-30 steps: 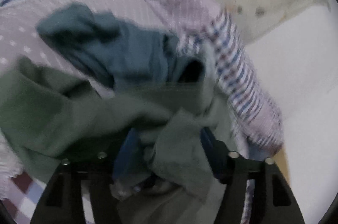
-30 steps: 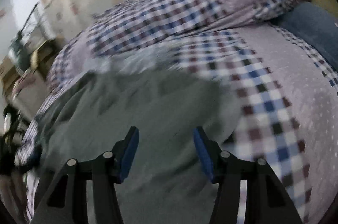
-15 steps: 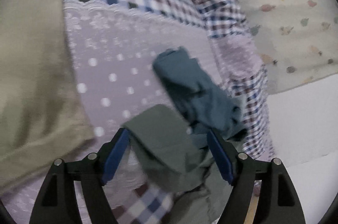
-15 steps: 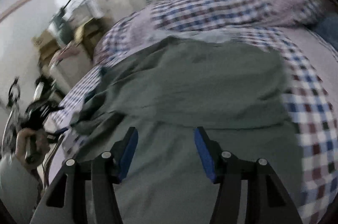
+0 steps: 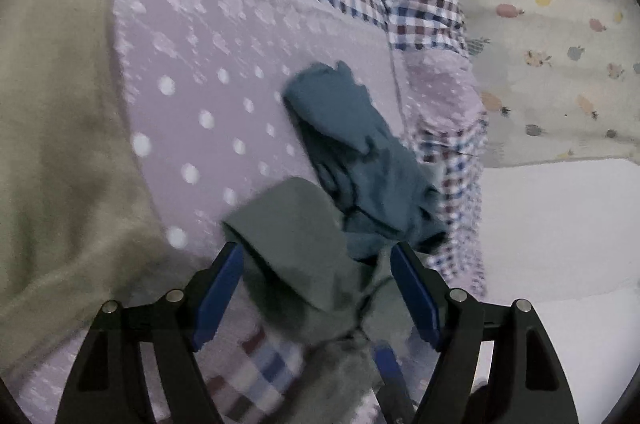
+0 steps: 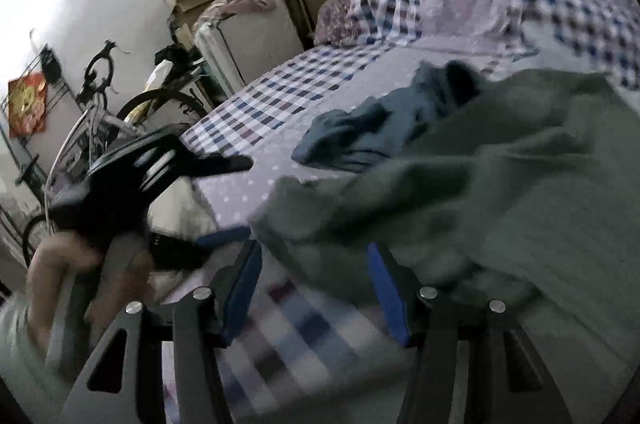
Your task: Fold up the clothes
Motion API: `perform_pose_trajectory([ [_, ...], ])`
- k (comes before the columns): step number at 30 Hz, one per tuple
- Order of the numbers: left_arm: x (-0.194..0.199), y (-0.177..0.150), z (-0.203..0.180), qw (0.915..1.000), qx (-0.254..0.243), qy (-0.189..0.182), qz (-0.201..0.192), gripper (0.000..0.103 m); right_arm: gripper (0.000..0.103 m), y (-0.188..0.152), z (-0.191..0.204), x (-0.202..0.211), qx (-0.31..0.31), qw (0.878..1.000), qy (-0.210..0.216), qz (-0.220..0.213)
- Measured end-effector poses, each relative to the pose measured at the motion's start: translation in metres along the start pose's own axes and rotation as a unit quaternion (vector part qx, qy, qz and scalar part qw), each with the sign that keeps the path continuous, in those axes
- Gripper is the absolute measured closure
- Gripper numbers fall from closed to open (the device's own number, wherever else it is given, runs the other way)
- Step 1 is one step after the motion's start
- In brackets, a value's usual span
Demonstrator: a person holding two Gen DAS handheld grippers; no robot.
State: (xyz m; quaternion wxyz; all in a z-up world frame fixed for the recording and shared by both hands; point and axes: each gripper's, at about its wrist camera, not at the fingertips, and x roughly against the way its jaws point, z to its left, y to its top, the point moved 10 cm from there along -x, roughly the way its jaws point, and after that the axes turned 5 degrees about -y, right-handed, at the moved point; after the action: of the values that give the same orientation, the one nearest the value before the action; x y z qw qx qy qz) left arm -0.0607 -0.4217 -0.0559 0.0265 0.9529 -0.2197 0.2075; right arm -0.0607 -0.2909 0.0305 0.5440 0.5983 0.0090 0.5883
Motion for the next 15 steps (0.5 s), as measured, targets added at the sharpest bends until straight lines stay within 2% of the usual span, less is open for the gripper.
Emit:
perform_pose_trajectory([
  [3,0.0,0.0,-0.003,0.9998,0.01,-0.015,0.006,0.024,0.052,0.015,0.002,-0.036,-0.027,0.999,0.0,0.023],
  [4,0.0,0.0,-0.004,0.9997,0.013,-0.019,0.008,0.024,0.059,0.019,0.001,-0.049,-0.032,0.999,-0.012,0.036],
  [5,-0.001,0.0,-0.004,0.9995,0.018,-0.024,0.011,0.024,0.076,0.019,-0.005,-0.06,-0.037,0.997,-0.036,0.052],
  [6,-0.002,0.0,-0.003,0.9991,0.027,-0.03,0.015,0.024,0.085,0.019,-0.012,-0.072,-0.041,0.995,-0.061,0.068],
  [8,-0.003,0.0,-0.001,0.9987,0.035,-0.032,0.02,0.024,0.101,0.019,-0.02,-0.082,-0.055,0.993,-0.067,0.083],
  [9,-0.004,0.001,0.0,0.9986,0.037,-0.031,0.021,0.024,0.101,0.019,-0.024,-0.086,-0.062,0.992,-0.068,0.09],
  [11,-0.003,0.003,0.002,0.9989,0.034,-0.026,0.019,0.024,0.103,0.04,-0.026,-0.074,-0.076,0.994,-0.053,0.059],
  [14,0.001,0.008,0.003,0.9999,0.0,0.012,0.009,0.024,0.103,0.084,-0.026,-0.047,-0.09,0.995,-0.032,-0.002],
  [15,0.003,0.01,0.004,0.9994,-0.016,0.031,0.004,0.024,0.103,0.094,-0.024,-0.043,-0.086,0.996,-0.033,-0.008],
])
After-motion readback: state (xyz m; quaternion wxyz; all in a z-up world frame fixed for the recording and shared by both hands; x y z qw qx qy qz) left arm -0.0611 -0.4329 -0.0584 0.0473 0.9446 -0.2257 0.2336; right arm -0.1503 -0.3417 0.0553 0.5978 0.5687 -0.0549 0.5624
